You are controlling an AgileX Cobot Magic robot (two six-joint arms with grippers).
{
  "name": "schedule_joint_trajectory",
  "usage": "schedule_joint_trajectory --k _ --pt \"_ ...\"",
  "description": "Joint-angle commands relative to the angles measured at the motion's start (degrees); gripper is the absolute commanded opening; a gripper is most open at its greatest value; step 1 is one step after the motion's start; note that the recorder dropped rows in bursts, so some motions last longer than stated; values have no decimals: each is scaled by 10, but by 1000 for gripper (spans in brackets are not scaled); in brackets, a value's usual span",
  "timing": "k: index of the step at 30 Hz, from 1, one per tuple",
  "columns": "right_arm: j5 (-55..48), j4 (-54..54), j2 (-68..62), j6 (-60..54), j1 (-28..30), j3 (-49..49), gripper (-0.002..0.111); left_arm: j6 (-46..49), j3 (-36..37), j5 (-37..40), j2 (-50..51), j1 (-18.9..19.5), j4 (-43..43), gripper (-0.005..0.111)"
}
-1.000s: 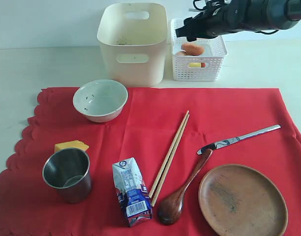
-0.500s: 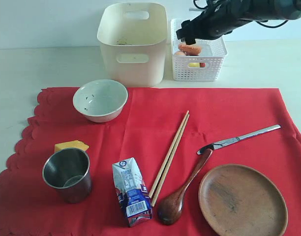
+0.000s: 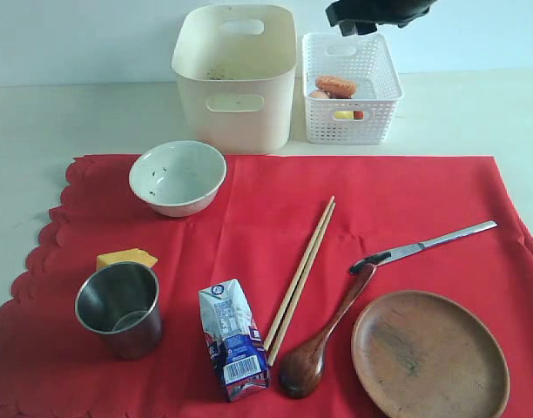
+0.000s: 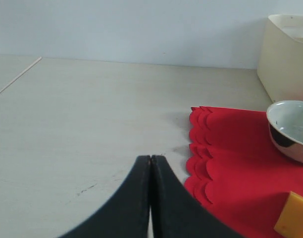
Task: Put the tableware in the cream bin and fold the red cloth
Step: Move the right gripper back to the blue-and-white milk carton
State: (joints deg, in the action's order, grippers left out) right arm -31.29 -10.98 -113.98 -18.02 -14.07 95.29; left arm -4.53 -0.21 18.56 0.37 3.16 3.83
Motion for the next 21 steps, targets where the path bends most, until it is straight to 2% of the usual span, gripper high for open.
schedule_joint_trajectory --k 1,6,12,21 --pt "-50 -11 34 2 1 5 33 -3 2 -2 -4 -3 -1 1" --pt "-103 -27 62 2 1 5 17 -3 2 -2 -4 -3 -1 1" --pt "-141 -49 95 2 1 3 3 -3 2 -2 -4 -3 -1 1" --pt "-133 -50 136 -9 -72 -59 2 -3 2 -2 -4 -3 -1 1"
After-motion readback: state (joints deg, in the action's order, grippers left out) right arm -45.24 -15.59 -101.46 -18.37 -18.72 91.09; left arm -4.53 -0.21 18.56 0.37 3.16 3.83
